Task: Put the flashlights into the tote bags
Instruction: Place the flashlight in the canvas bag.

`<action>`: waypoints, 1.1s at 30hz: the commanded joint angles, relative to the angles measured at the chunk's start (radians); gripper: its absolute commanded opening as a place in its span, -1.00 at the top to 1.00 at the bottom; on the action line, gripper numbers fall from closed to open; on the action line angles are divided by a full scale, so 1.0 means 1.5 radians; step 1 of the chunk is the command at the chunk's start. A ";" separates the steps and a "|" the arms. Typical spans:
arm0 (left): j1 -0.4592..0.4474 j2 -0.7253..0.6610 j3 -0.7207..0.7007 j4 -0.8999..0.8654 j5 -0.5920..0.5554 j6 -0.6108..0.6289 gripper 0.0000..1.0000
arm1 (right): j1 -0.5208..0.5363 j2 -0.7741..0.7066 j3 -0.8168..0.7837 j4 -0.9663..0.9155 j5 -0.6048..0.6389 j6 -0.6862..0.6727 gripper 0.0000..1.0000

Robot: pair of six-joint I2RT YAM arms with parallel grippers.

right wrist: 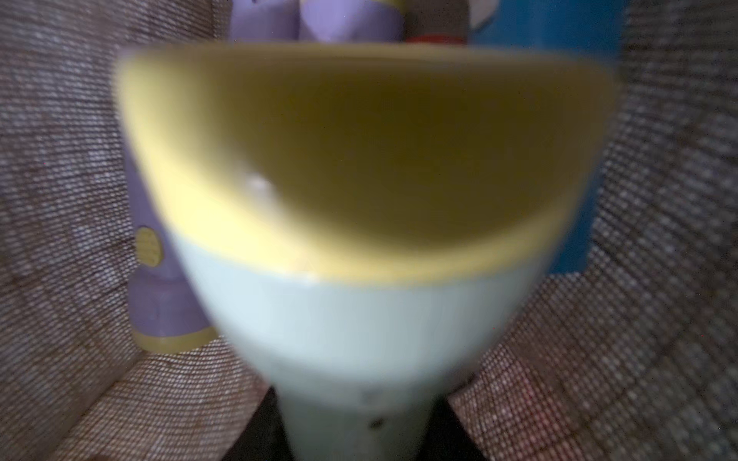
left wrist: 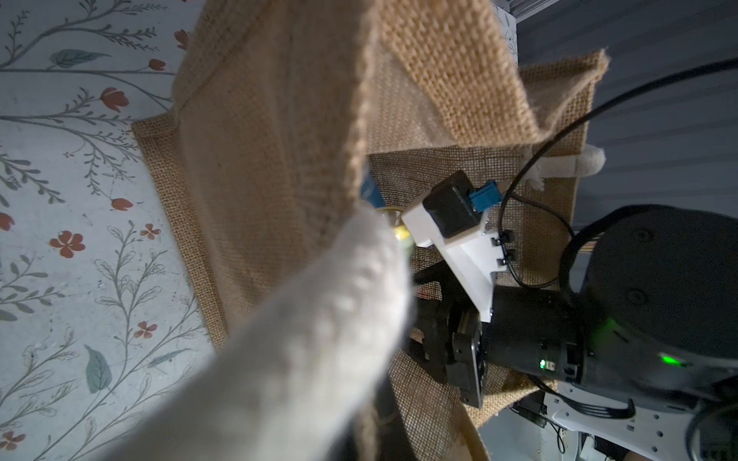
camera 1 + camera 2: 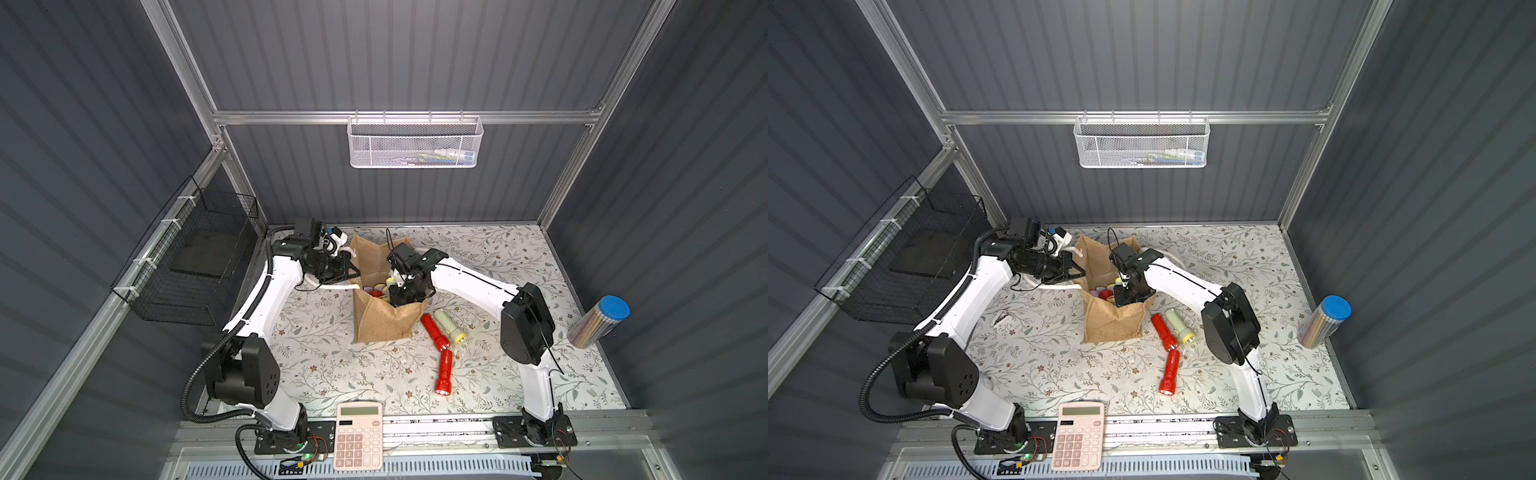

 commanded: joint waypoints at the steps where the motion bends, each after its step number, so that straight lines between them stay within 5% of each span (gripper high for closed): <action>1: 0.012 -0.001 0.018 0.017 0.018 0.013 1.00 | -0.004 0.005 -0.016 -0.081 0.064 -0.023 0.70; 6: 0.017 0.010 0.016 0.017 0.027 0.010 1.00 | -0.011 0.009 0.008 -0.118 0.104 -0.033 0.53; 13: 0.018 0.013 0.023 0.016 0.030 0.006 1.00 | -0.013 0.018 0.034 -0.087 0.065 -0.035 -0.24; 22: 0.018 -0.001 0.015 0.018 0.024 0.007 1.00 | -0.013 -0.007 0.089 -0.071 0.033 -0.047 -0.33; 33: 0.018 0.000 0.014 0.022 0.020 0.001 1.00 | -0.014 -0.181 0.014 0.047 0.023 -0.041 -0.41</action>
